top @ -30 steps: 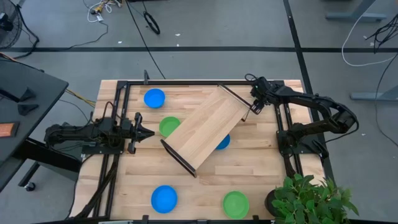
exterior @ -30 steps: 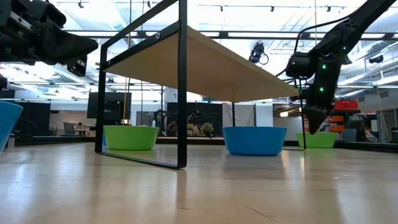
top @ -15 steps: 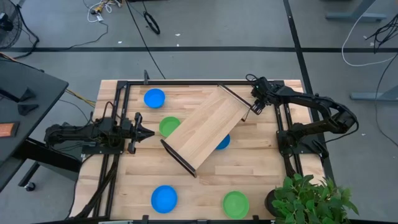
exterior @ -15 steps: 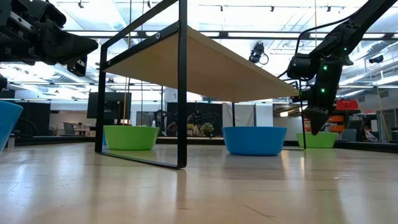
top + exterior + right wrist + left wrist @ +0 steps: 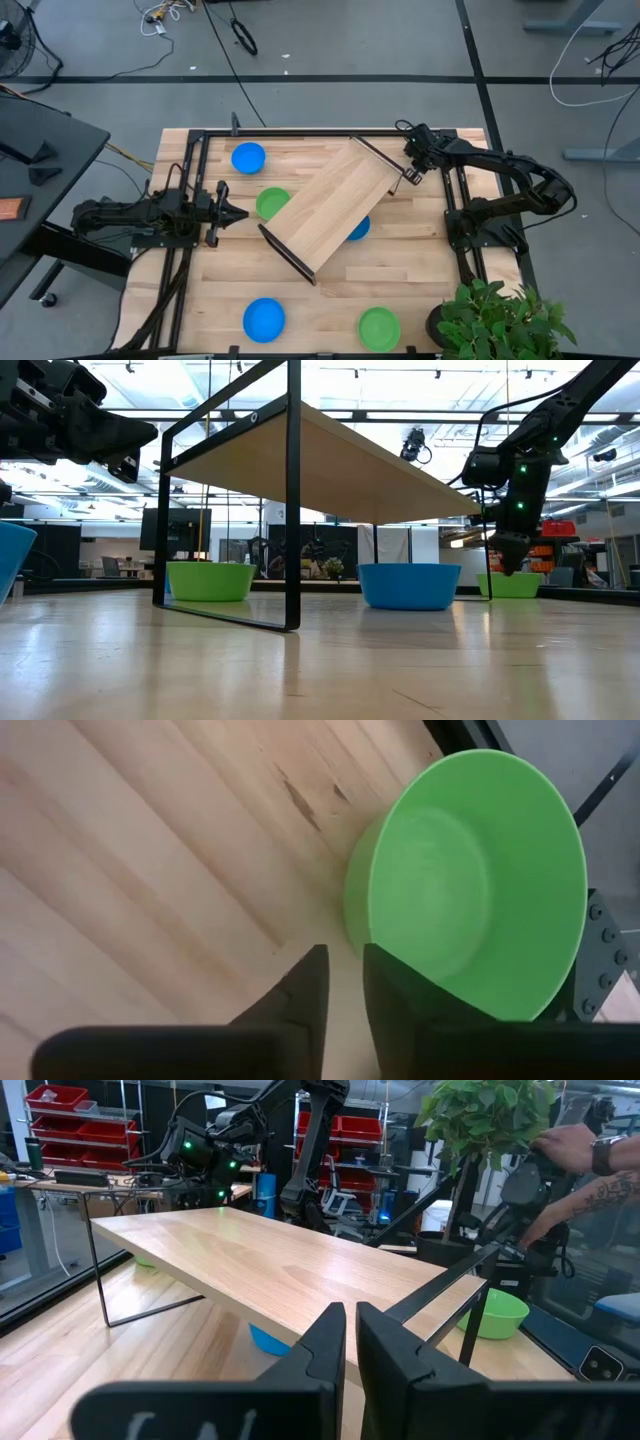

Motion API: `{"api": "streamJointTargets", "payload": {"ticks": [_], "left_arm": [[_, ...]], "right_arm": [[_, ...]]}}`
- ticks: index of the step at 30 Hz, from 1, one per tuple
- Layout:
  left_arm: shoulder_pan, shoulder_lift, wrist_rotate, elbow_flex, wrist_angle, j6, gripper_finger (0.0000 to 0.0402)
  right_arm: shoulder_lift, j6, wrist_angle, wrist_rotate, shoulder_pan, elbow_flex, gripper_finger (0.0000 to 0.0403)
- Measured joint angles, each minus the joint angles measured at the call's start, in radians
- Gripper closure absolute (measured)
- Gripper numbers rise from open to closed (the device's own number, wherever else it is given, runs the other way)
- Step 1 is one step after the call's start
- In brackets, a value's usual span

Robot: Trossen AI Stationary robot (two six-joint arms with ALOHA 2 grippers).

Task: Pick & Place Mini bowls
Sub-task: Put the top green bowl on the shelf

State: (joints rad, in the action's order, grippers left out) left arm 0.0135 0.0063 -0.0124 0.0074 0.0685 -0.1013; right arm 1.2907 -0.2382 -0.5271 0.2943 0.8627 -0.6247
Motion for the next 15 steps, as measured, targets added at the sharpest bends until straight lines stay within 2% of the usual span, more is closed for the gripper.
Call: {"api": "streamJointTargets", "payload": {"ticks": [9,15], "left_arm": [[0.0,0.0,0.0,0.0,0.0,0.0,0.0369],[0.0,0.0,0.0,0.0,0.0,0.0,0.0369]], "right_arm": [[0.0,-0.007,-0.011,-0.025,0.0,0.0,0.0394],[0.0,-0.01,-0.014,-0.026,0.0,0.0,0.04]]}}
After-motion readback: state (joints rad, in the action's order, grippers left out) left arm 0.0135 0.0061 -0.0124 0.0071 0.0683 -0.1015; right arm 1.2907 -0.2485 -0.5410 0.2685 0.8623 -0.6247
